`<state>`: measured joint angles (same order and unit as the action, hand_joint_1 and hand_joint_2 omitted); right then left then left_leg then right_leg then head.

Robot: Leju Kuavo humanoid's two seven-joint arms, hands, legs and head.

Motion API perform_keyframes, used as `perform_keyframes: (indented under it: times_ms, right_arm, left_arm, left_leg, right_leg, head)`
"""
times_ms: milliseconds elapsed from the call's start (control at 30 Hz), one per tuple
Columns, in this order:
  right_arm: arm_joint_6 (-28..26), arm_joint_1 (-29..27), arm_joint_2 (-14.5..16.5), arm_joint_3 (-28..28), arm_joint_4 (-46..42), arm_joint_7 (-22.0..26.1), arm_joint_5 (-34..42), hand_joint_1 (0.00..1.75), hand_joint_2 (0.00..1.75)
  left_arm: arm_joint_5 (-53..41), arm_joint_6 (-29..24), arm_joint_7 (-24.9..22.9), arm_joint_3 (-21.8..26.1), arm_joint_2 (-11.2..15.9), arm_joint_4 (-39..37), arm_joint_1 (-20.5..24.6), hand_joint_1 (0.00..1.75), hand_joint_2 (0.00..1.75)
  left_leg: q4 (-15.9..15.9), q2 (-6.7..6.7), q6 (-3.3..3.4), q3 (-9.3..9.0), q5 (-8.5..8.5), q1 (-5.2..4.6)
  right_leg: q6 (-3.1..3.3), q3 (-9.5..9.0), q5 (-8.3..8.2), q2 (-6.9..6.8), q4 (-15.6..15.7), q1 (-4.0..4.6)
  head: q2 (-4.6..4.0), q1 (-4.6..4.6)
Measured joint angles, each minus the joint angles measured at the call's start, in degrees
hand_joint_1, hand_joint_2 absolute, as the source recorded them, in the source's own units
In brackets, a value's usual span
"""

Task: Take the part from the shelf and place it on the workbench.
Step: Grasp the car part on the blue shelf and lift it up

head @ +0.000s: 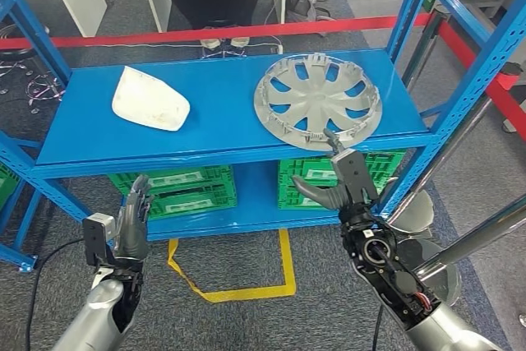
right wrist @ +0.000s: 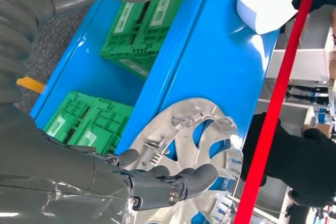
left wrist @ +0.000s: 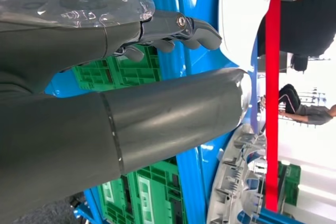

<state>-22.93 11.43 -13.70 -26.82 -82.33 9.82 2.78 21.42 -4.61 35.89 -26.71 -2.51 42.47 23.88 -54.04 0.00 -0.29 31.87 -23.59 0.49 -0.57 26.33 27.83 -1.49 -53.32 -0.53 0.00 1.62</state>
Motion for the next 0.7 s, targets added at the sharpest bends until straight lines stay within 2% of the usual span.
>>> perform_keyframes:
  times_ms: [167,300,367,400,433,500,533,567,600,667,700]
  right_arm:
    - [0.01,0.29,-0.02,0.58,-0.28,-0.33,0.02,0.00,1.75]
    - [0.04,0.61,-0.02,0.92,-0.50,-0.40,0.02,0.00,1.75]
    - [0.07,0.84,-0.06,1.07,-0.82,-0.39,0.02,0.00,1.75]
    - [0.09,0.96,-0.08,1.16,-0.99,-0.39,0.02,0.00,1.75]
    - [0.10,1.06,-0.11,1.27,-1.07,-0.40,0.02,0.00,1.75]
    - [0.11,1.13,-0.13,1.43,-1.08,-0.44,0.02,0.00,1.75]
    - [0.11,1.06,-0.13,1.48,-1.08,-0.46,0.02,0.00,1.75]
    - [0.11,0.98,-0.13,1.53,-1.08,-0.48,0.02,0.00,1.75]
    - [0.11,0.92,-0.13,1.60,-1.08,-0.50,0.02,0.00,1.75]
    - [0.11,0.91,-0.13,1.77,-1.11,-0.51,0.02,0.00,1.75]
    - [0.11,0.93,-0.14,1.81,-1.14,-0.51,0.02,0.00,1.75]
  left_arm:
    - [-0.01,-0.03,0.00,0.00,0.03,0.01,0.03,0.00,0.00]
    - [0.00,-0.02,0.00,0.00,0.14,0.03,0.17,0.00,0.00]
    - [0.00,-0.02,0.02,0.00,0.15,0.14,0.29,0.00,0.00]
    - [0.00,-0.02,0.03,0.00,0.14,0.20,0.42,0.00,0.00]
    - [0.00,-0.02,0.05,0.00,0.10,0.24,0.51,0.00,0.00]
    - [0.00,-0.02,0.06,0.00,0.08,0.24,0.55,0.00,0.00]
    - [0.00,-0.02,0.05,0.00,0.07,0.24,0.44,0.00,0.00]
    - [0.00,-0.02,0.03,0.00,0.07,0.24,0.33,0.00,0.00]
    - [0.00,-0.02,0.02,0.00,0.07,0.24,0.27,0.00,0.00]
    - [0.00,-0.01,0.00,0.00,0.05,0.24,0.26,0.00,0.00]
    - [0.00,-0.01,-0.01,0.00,0.07,0.25,0.32,0.00,0.00]
  left_leg:
    - [-0.14,-0.02,0.10,0.06,-0.05,-0.05]
    - [-0.33,-0.10,0.60,0.34,-0.16,-0.23]
    - [0.74,-0.09,1.01,-0.10,0.30,0.20]
    - [1.32,-0.07,1.23,-0.36,0.56,0.42]
    - [1.74,-0.06,1.38,-0.58,0.75,0.63]
    - [1.84,-0.07,1.47,-0.60,0.79,0.60]
    - [1.82,-0.15,1.44,-0.62,0.75,0.65]
    - [1.75,-0.26,1.33,-0.66,0.67,0.75]
    - [1.57,-0.42,1.10,-0.70,0.52,0.92]
    - [0.82,-0.77,0.21,-0.73,-0.16,1.33]
    - [0.31,-0.98,-0.35,-0.60,-0.62,1.38]
  right_leg:
    - [-0.08,0.01,-0.05,-0.01,0.03,-0.10]
    - [-0.51,0.06,-0.23,-0.17,0.24,-0.41]
    - [-0.77,0.23,0.19,0.11,-0.11,-0.42]
    - [-0.89,0.93,1.12,0.42,-1.62,-0.43]
    - [-0.99,2.38,2.68,0.79,-4.59,-0.49]
    - [-1.29,6.96,6.27,1.22,-13.34,-0.62]
    - [-1.50,9.02,7.05,1.29,-16.81,-0.74]
    - [-1.73,10.13,6.51,1.31,-18.08,-0.90]
    - [-2.01,10.02,4.64,1.30,-16.74,-1.15]
    - [-2.79,7.10,-0.38,1.40,-8.83,-1.77]
    - [-2.86,5.67,-1.71,1.61,-5.25,-1.93]
  head:
    - [0.00,-0.02]
    - [0.00,-0.19]
    - [0.00,-0.14]
    - [0.00,-0.03]
    - [0.00,0.22]
    - [0.00,0.82]
    - [0.00,1.08]
    - [0.00,1.25]
    - [0.00,1.35]
    - [0.00,1.67]
    - [0.00,1.95]
